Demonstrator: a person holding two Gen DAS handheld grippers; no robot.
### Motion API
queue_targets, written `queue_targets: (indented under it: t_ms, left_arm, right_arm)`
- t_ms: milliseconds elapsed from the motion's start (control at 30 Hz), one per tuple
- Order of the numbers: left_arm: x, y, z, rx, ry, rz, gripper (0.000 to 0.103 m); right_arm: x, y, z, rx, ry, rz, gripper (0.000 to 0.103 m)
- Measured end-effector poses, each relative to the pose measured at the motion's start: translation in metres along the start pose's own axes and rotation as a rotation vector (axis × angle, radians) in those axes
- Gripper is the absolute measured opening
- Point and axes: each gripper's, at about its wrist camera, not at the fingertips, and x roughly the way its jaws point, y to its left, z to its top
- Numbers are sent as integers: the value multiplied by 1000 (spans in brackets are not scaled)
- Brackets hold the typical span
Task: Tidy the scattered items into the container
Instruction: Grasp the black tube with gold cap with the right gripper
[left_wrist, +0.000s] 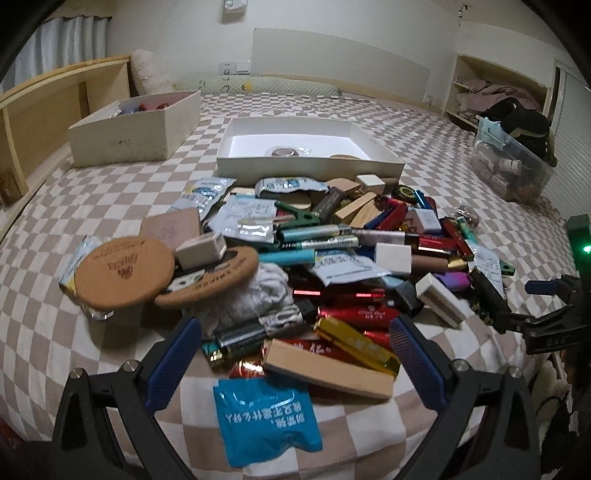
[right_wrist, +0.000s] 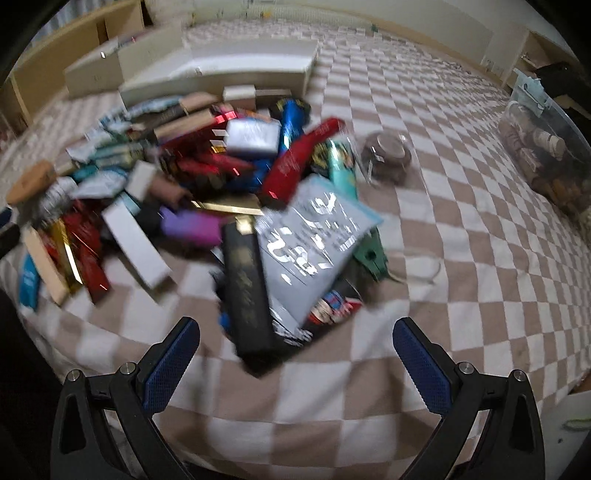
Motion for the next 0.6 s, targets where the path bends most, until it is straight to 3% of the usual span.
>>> queue_targets:
  t_ms: [333,600]
  left_arm:
    - [0,9,-8,-41,37,20,102]
    - [-5,13,6,-15,25,40,102]
  right_arm:
    - [7,-38,5,76,40,-34,103]
    - [8,-95,17,309,4,-57,103]
